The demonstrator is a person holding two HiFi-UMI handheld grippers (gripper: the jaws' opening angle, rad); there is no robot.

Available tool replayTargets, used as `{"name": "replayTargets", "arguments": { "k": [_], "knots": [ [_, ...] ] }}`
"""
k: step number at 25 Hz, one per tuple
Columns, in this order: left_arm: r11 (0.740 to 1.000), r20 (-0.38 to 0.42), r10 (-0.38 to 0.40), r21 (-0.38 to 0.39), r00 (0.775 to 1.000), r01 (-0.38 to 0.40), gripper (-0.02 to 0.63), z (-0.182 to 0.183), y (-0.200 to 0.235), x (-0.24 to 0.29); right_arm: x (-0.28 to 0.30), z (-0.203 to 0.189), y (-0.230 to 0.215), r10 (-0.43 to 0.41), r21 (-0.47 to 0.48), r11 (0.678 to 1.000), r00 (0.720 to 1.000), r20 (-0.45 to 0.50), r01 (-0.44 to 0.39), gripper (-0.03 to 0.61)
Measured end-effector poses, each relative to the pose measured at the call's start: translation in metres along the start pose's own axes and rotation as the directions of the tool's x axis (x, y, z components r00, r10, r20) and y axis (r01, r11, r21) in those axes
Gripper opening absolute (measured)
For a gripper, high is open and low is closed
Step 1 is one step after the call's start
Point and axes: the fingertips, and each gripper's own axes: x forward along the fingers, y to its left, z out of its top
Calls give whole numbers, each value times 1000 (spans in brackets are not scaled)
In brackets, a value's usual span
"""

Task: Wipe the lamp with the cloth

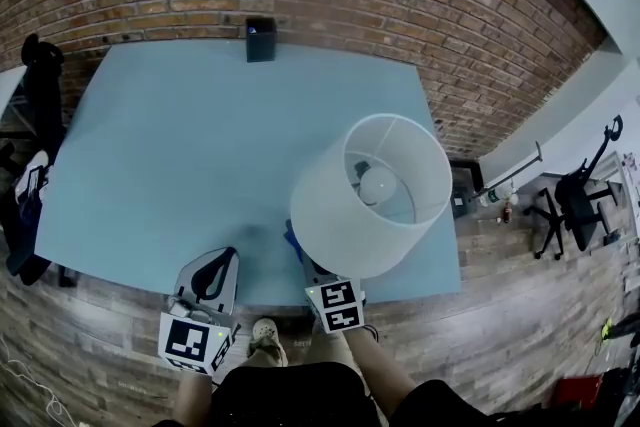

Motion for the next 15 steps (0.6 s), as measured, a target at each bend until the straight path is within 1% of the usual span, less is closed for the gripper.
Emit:
{"name": "replayTargets", "arguments": {
  "k": [2,4,5,6,8,10,12,15],
  "knots": [
    [1000,2,-11,3,1000,11,9,0,-5,1,-16,-5,9,50,8,999,999,13,-50,60],
    [1000,6,-20,5,1000,20,9,-1,-8,2,-40,3,14,58,-12,998,994,94,-57,60],
    [1000,7,-23,5,1000,23,9,-1,-10,3,-54,9,14,39,-42,999,987,153,-32,60],
    [1000,9,-25,4,1000,24,9,-1,-10,3,-68,16,12,8,-85,996,977,215,10,60],
    [1000,11,-26,2,1000,26,9,-1,-12,4,-91,24,3,-64,-158,981,952,301,116,60],
    [1000,10,-31,4,999,31,9,-1,-15,7,-99,22,-11,-132,-163,968,940,316,190,60],
    [999,6,-42,13,999,42,9,0,-21,10,-98,23,-29,-177,-149,960,929,324,235,59],
    [998,6,-60,31,998,60,8,3,-32,14,-92,33,-51,-202,-152,950,911,358,271,59]
  ]
}}
